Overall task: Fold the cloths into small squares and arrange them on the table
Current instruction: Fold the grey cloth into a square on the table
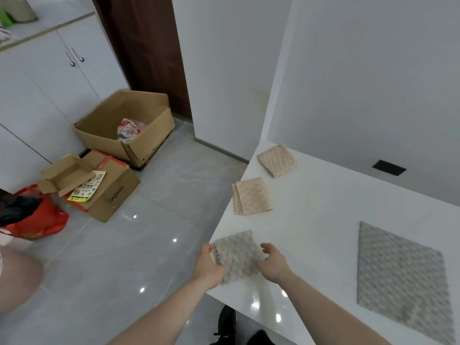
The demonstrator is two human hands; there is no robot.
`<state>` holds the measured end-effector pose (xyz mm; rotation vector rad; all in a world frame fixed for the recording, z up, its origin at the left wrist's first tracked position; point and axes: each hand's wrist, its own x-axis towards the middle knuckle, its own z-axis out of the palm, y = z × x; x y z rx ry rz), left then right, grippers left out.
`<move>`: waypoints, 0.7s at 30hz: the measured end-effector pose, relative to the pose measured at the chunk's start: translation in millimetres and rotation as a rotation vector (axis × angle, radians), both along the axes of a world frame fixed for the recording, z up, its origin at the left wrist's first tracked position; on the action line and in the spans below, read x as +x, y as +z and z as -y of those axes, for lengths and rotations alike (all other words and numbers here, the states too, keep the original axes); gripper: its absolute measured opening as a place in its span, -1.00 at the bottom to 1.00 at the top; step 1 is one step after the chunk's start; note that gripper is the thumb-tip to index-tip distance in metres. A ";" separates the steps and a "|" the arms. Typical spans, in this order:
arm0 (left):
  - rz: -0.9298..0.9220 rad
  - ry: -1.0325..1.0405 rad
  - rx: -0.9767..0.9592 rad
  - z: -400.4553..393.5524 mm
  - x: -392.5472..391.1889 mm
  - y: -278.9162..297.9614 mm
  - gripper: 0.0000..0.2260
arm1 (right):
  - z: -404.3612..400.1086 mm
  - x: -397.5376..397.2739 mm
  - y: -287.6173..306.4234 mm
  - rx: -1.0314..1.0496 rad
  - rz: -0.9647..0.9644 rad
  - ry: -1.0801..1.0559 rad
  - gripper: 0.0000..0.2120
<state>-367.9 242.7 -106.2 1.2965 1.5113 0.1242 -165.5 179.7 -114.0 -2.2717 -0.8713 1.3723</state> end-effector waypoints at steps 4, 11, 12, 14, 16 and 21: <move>-0.043 -0.217 0.283 9.7 3.6 7.1 -0.52 | 32.8 14.0 12.5 0.045 0.022 -0.068 -0.41; 0.020 -0.473 0.419 39.0 52.8 20.3 -0.68 | 110.7 52.6 30.8 0.095 0.089 -0.225 -0.50; 0.034 -0.509 0.425 43.9 64.0 22.3 -0.69 | 121.1 59.5 33.9 0.104 0.100 -0.250 -0.51; 0.069 -0.571 0.428 53.9 88.0 26.8 -0.70 | 141.0 74.6 39.3 0.127 0.115 -0.310 -0.53; 0.100 -0.624 0.435 64.9 113.7 30.0 -0.72 | 160.6 91.6 44.1 0.151 0.132 -0.351 -0.53; 0.113 -0.748 0.414 105.3 180.8 33.2 -0.73 | 214.1 145.7 48.6 0.198 0.157 -0.431 -0.57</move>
